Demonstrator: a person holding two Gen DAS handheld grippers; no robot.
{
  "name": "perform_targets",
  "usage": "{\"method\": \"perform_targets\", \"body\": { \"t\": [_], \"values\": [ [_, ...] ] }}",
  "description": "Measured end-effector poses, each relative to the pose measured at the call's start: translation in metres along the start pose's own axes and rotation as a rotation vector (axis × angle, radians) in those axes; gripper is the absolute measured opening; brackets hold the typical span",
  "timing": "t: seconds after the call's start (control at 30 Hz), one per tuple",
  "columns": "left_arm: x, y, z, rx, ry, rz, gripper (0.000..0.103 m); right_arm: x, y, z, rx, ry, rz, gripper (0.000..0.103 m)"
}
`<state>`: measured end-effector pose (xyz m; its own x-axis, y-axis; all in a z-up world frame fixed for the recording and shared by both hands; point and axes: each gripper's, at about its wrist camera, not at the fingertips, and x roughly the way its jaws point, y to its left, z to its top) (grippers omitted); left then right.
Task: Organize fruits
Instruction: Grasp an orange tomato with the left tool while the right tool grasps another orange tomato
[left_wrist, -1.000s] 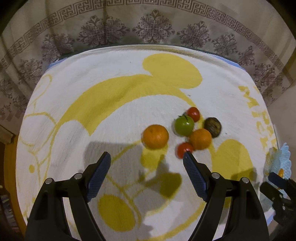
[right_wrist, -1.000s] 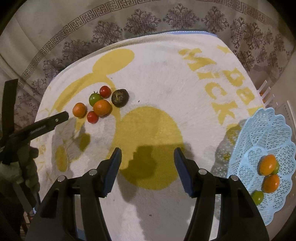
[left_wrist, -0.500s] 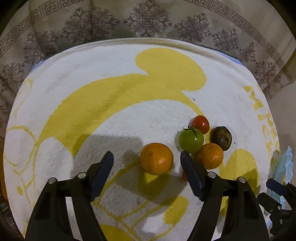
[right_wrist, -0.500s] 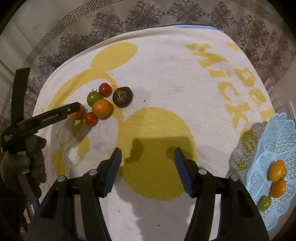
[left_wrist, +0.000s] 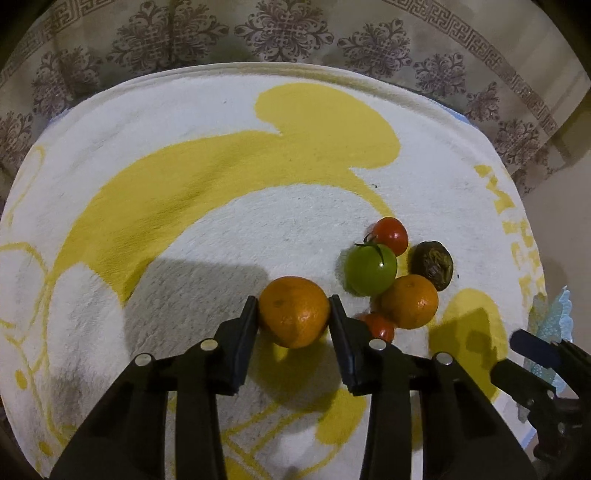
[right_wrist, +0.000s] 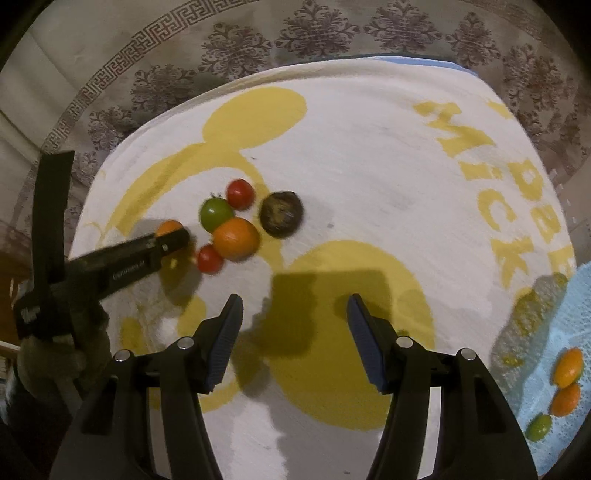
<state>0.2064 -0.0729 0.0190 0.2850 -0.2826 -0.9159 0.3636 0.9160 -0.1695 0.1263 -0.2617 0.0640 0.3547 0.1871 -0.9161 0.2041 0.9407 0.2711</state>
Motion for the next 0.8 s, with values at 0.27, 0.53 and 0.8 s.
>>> {"method": "perform_targets", "body": {
  "t": [0.27, 0.53, 0.8],
  "values": [
    [-0.022, 0.016, -0.012, -0.027, -0.026, 0.029, 0.038, 0.021, 0.023, 0.016, 0.009, 0.019, 0.063, 0.060],
    [-0.037, 0.031, -0.026, -0.064, -0.026, 0.032, 0.038, 0.050, 0.028, 0.029, 0.109, 0.061, 0.114, 0.060],
    [-0.047, 0.041, -0.035, -0.086, -0.027, 0.043, 0.039, 0.076, 0.023, 0.037, 0.198, 0.088, 0.129, 0.060]
  ]
}}
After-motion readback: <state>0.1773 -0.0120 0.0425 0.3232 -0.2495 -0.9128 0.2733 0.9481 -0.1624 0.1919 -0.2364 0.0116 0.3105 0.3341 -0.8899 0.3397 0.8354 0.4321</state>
